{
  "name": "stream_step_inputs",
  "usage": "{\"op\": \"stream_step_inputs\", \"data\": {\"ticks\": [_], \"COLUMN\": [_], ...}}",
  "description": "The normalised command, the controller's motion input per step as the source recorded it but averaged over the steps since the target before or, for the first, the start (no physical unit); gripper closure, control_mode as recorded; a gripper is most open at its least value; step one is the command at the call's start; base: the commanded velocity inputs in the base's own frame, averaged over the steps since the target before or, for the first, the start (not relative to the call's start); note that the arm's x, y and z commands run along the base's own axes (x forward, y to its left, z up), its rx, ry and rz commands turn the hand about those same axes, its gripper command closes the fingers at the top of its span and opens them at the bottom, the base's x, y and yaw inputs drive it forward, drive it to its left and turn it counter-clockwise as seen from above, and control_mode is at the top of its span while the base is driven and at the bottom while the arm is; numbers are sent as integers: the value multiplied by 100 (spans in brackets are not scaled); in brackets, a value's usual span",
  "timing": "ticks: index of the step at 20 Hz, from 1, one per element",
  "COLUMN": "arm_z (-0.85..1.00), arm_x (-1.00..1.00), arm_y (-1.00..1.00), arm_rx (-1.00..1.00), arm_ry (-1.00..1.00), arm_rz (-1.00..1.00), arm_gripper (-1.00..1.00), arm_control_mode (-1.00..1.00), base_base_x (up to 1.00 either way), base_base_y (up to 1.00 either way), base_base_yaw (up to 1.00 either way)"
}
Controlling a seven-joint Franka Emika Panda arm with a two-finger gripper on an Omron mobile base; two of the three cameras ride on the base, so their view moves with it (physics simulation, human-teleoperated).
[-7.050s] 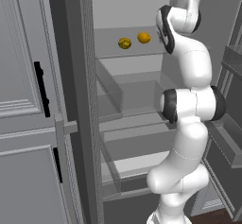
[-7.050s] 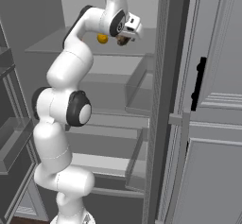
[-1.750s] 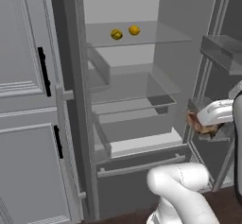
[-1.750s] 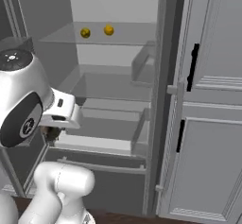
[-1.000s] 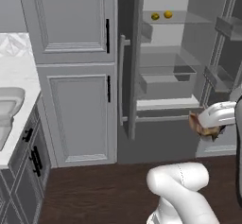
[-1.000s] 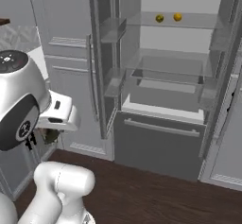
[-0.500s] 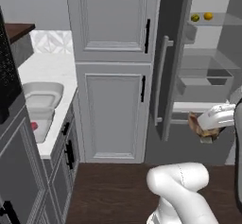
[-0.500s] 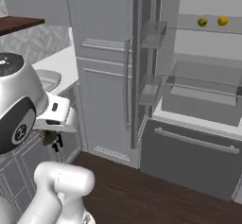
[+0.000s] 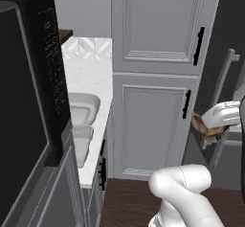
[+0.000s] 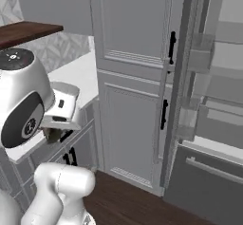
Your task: Place one lemon and one steak in each tupperware on the nearby counter, to pack two identical lunches.
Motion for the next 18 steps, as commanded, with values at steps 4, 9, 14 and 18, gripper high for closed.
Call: {"op": "stream_step_inputs", "data": {"ticks": [4, 9, 14, 18], "arm_z": [0, 0, 0, 0], "arm_x": [0, 0, 0, 0], "arm_y": [0, 0, 0, 0], "arm_rx": [0, 0, 0, 0], "arm_ry": [0, 0, 0, 0], "arm_rz": [0, 0, 0, 0], "arm_gripper": [100, 100, 100, 100], "arm_control_mode": [100, 100, 100, 100], "base_base_x": [81, 100, 41, -10], "base_base_y": [28, -23, -6, 24], "base_base_yaw": [26, 34, 37, 16]}}
